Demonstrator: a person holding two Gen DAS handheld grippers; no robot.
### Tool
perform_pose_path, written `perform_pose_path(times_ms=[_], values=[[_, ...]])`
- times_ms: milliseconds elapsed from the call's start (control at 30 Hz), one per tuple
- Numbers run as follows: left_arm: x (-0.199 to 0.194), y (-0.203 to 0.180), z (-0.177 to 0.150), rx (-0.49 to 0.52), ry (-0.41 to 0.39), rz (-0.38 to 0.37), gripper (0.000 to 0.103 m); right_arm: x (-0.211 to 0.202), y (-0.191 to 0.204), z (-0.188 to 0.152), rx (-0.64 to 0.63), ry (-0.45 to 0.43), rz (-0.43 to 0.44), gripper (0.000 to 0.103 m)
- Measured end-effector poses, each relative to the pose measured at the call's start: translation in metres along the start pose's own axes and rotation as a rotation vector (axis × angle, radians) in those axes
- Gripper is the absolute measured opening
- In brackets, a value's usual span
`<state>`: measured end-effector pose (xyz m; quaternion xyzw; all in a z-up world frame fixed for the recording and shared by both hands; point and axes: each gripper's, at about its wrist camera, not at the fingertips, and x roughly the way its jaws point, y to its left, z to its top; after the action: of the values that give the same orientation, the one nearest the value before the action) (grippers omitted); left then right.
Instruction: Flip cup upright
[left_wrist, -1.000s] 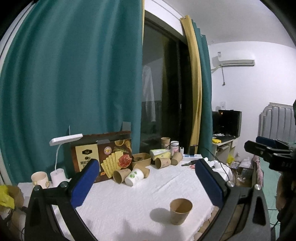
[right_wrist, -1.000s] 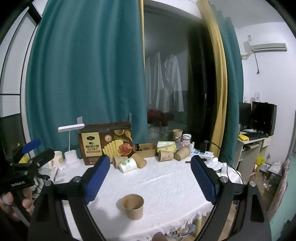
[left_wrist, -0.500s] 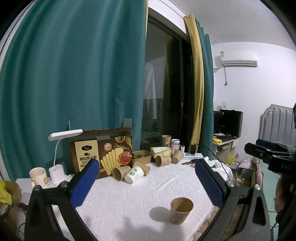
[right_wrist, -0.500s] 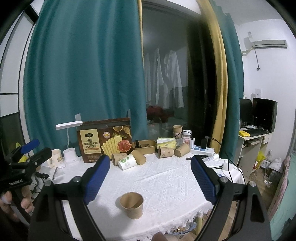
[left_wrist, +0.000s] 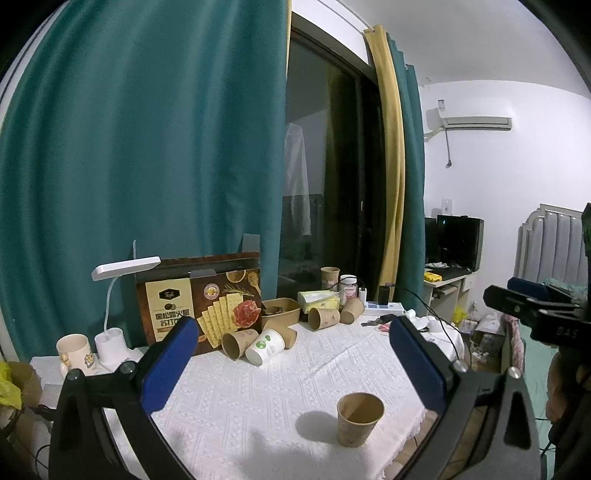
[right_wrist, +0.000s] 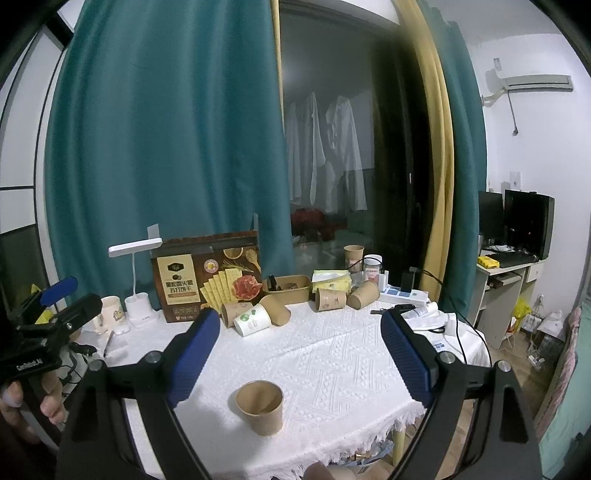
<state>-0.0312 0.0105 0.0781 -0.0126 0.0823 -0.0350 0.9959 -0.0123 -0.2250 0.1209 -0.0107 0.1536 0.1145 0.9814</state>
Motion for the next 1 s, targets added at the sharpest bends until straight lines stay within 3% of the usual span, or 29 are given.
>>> perform_pose_path(times_ms=[1000], values=[[0.0022, -0.0032, 0.0004, 0.003, -0.001, -0.004, 0.103, 0.0012, -0.0020, -0.0014, 0.001, 0.002, 0.000, 0.087]])
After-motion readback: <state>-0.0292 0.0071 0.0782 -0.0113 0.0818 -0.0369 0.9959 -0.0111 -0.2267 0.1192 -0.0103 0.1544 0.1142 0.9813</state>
